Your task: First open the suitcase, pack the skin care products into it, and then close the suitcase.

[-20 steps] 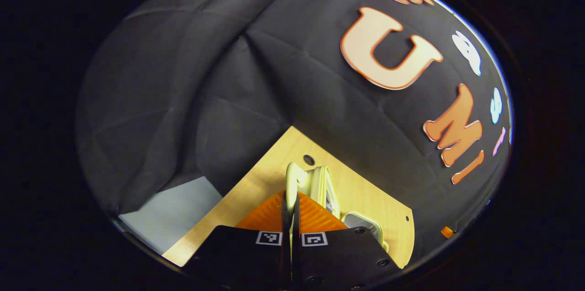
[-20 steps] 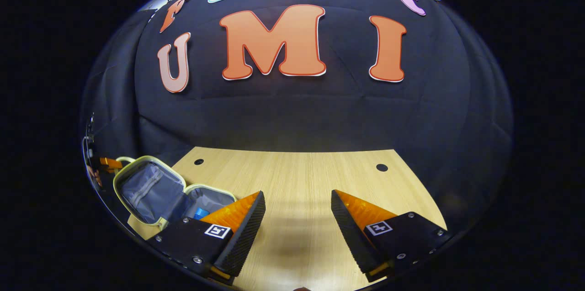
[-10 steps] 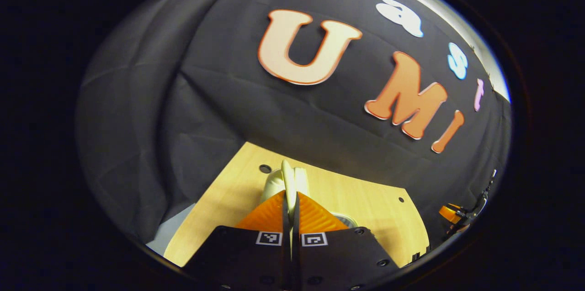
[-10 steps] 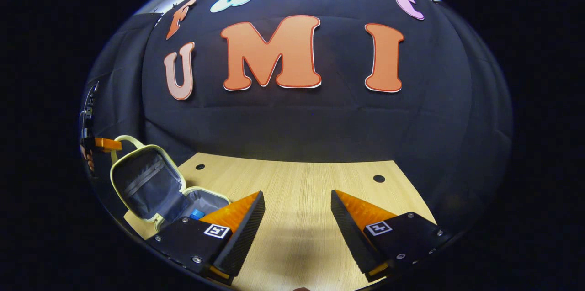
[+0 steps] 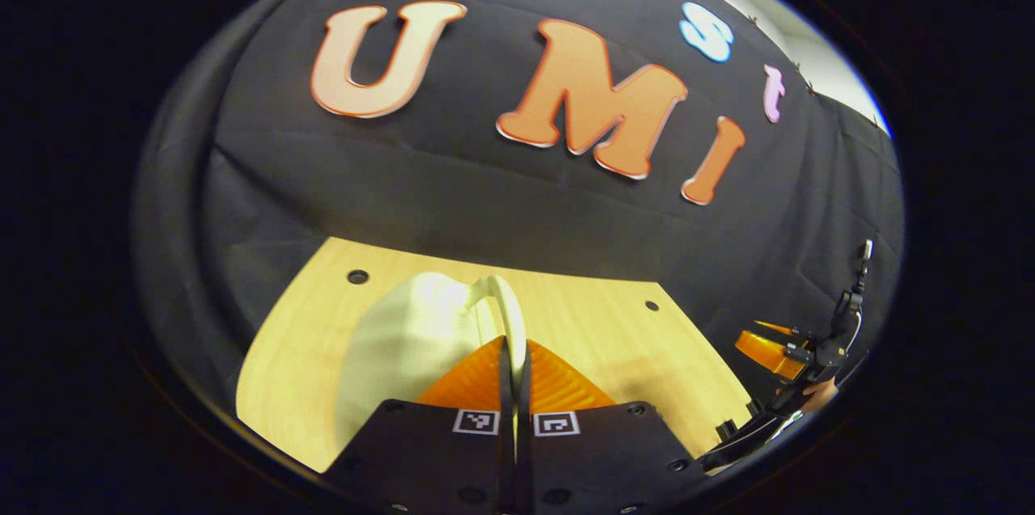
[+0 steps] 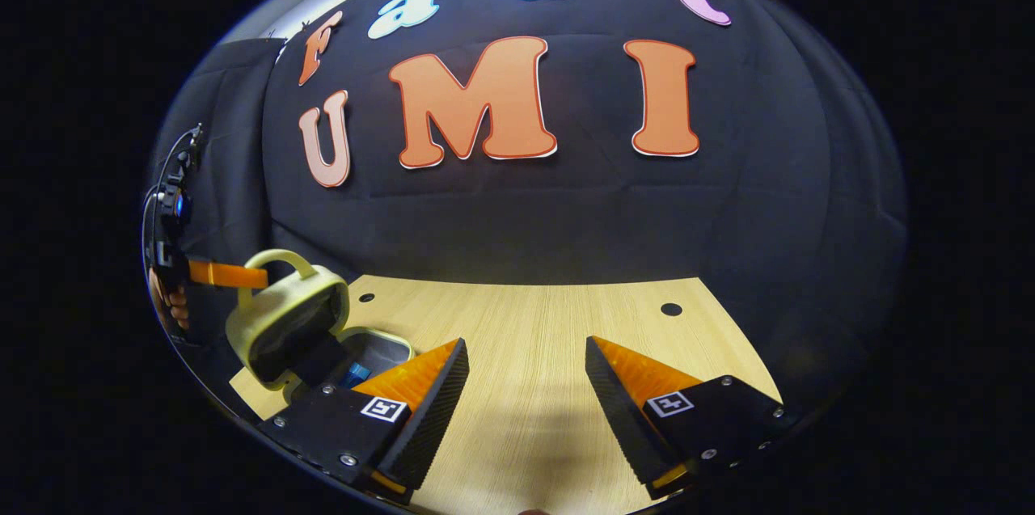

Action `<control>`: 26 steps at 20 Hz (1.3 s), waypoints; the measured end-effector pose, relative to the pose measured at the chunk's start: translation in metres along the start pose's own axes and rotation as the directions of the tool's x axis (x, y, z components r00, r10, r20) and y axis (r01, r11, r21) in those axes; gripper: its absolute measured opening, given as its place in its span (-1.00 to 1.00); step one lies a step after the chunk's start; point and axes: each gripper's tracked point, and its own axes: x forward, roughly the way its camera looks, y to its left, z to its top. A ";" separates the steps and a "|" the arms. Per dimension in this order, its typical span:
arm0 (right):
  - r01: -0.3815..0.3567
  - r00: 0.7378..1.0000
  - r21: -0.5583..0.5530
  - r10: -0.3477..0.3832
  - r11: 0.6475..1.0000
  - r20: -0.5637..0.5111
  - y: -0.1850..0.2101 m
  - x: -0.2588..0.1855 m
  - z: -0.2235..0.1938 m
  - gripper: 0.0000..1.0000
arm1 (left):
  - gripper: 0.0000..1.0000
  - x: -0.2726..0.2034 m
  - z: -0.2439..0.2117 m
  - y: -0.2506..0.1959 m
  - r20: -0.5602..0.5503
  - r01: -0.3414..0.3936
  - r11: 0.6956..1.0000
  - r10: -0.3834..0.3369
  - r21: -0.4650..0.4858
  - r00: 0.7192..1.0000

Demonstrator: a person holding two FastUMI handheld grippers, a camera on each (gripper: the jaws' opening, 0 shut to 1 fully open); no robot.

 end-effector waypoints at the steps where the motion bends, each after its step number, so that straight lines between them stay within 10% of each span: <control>1: -0.001 1.000 0.003 0.001 1.000 -0.003 -0.005 -0.002 -0.004 0.85 | -0.98 0.010 -0.011 -0.011 -0.021 0.010 1.000 -0.010 0.016 1.000; 7: -0.007 0.999 0.021 0.008 1.000 -0.037 -0.032 -0.012 -0.021 0.85 | -0.98 0.062 -0.065 -0.057 -0.159 0.061 0.998 -0.058 0.014 0.986; 15: -0.033 0.997 0.060 0.037 0.998 -0.073 -0.049 -0.024 -0.041 0.85 | -0.91 0.094 -0.132 -0.070 -0.321 0.006 0.986 0.048 0.165 0.946; 22: -0.006 0.998 0.035 0.009 0.999 -0.066 -0.069 -0.028 -0.047 0.85 | -0.43 0.093 -0.154 -0.082 -0.373 0.004 0.972 0.086 0.233 0.924; 26: -0.006 0.999 0.014 0.007 1.000 -0.035 -0.072 -0.033 -0.040 0.85 | 0.25 0.086 -0.130 -0.101 -0.275 -0.023 0.954 0.110 0.300 0.955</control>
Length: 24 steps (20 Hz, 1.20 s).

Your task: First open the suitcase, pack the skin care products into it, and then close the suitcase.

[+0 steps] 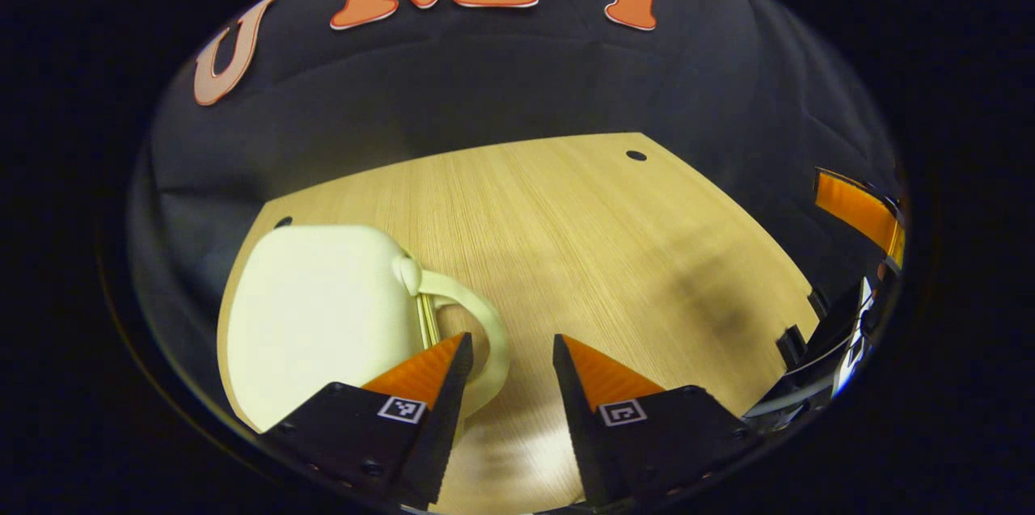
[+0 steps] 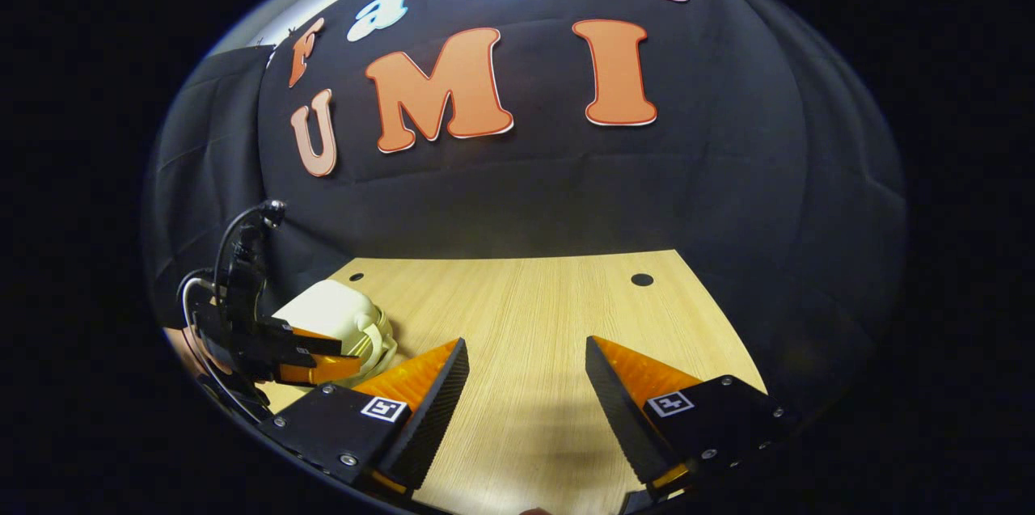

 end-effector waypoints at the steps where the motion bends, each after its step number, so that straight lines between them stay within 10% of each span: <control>1: -0.001 1.000 -0.010 0.001 1.000 0.010 -0.001 -0.001 0.001 0.85 | 0.36 -0.004 0.009 -0.003 0.031 -0.005 1.000 0.005 -0.008 0.999; 7: 0.010 0.996 -0.099 -0.001 0.995 0.094 -0.001 -0.009 0.015 0.87 | 0.60 -0.060 0.068 -0.014 0.263 -0.098 0.994 0.108 -0.048 0.959; 14: 0.018 0.972 -0.098 0.005 0.995 0.236 0.010 -0.013 0.053 0.88 | 0.82 -0.124 0.104 -0.016 0.485 -0.223 0.963 0.270 -0.153 0.832; 24: -0.019 0.945 -0.115 0.056 0.993 0.322 0.030 -0.016 0.068 0.87 | 0.82 -0.157 0.099 -0.004 0.531 -0.295 0.933 0.360 -0.206 0.767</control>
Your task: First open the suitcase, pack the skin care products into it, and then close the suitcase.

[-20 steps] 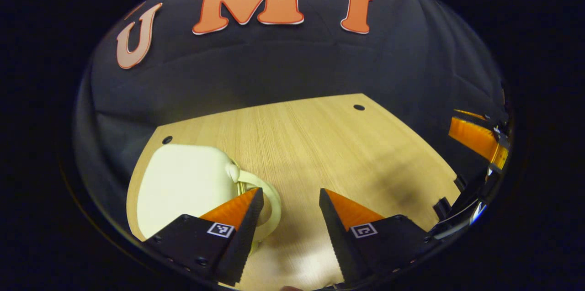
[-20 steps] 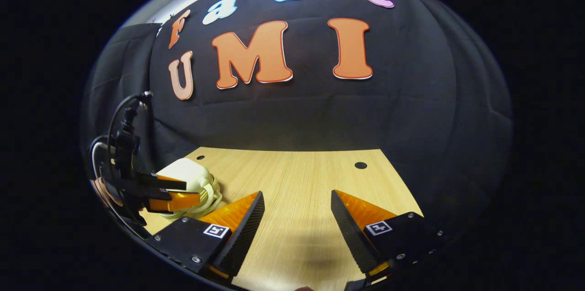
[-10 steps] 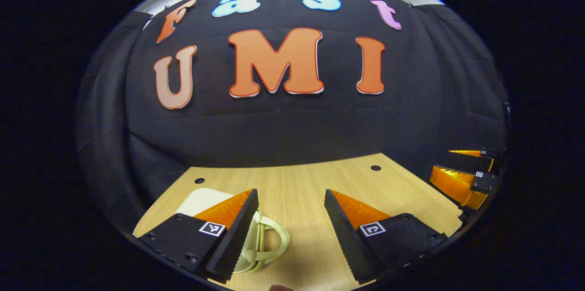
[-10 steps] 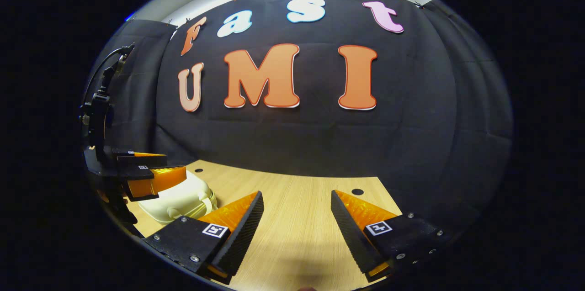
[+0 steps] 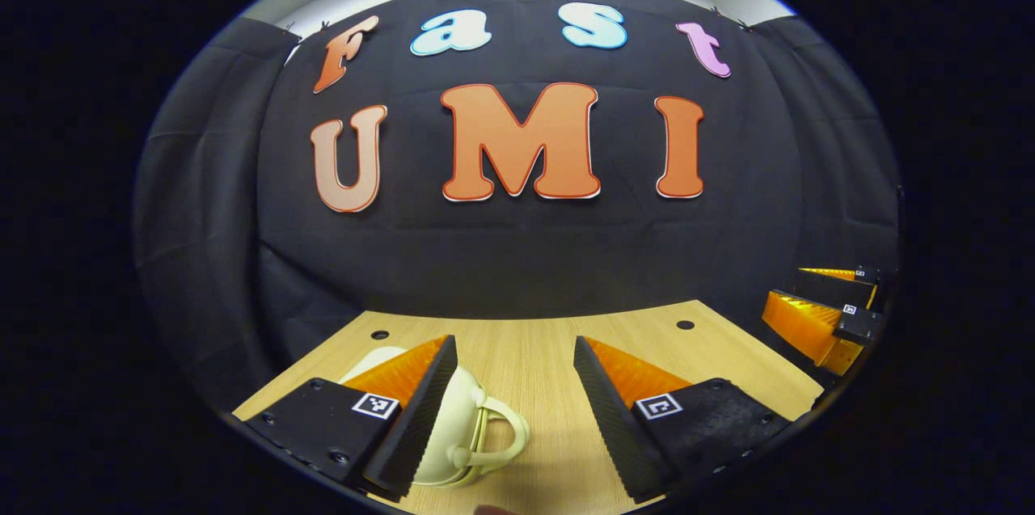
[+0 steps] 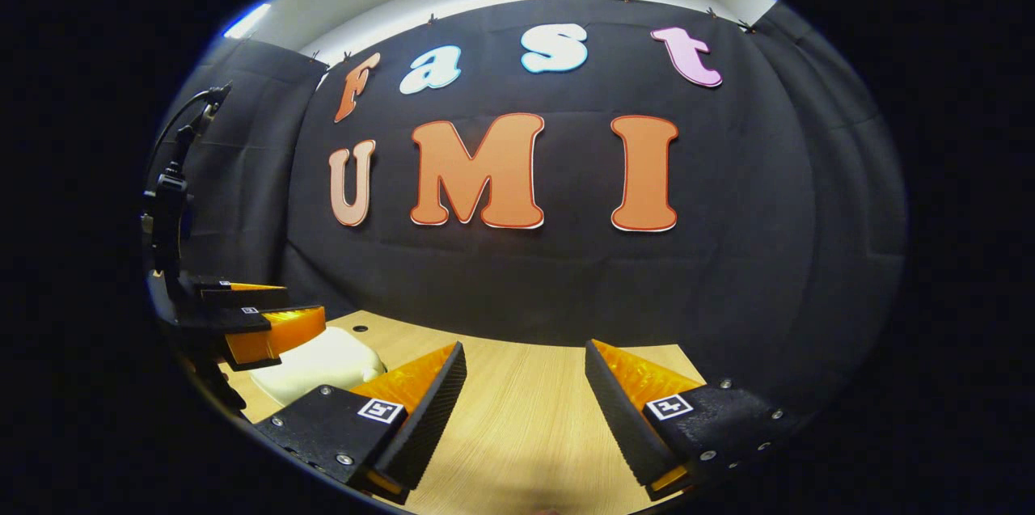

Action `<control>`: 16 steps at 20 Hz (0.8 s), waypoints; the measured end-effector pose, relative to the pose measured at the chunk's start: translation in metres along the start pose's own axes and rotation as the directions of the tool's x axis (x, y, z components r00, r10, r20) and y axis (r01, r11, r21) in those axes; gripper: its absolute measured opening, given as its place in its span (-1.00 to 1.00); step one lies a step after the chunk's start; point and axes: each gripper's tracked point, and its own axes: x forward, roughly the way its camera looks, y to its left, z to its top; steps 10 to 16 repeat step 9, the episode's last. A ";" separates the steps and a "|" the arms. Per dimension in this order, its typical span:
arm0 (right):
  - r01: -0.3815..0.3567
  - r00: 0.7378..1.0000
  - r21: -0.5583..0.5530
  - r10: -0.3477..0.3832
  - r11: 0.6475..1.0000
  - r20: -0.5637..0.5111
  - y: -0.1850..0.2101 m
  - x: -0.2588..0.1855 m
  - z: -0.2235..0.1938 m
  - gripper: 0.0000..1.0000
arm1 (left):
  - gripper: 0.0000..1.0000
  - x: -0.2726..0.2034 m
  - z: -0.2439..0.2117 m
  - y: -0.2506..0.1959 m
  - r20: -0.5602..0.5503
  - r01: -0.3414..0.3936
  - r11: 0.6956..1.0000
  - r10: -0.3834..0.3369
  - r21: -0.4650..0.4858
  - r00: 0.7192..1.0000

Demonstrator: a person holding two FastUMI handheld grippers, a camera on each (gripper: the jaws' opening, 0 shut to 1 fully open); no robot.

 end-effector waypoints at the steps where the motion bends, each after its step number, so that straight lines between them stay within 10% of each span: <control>1: -0.006 1.000 0.005 0.007 1.000 -0.006 0.003 0.001 -0.001 0.87 | 0.82 -0.002 0.002 0.001 0.010 -0.005 1.000 0.005 0.004 1.000; 16: -0.038 0.999 -0.038 0.039 0.999 0.015 0.012 0.002 0.007 0.87 | 0.81 -0.004 0.007 -0.005 0.059 0.006 0.999 -0.008 0.044 0.998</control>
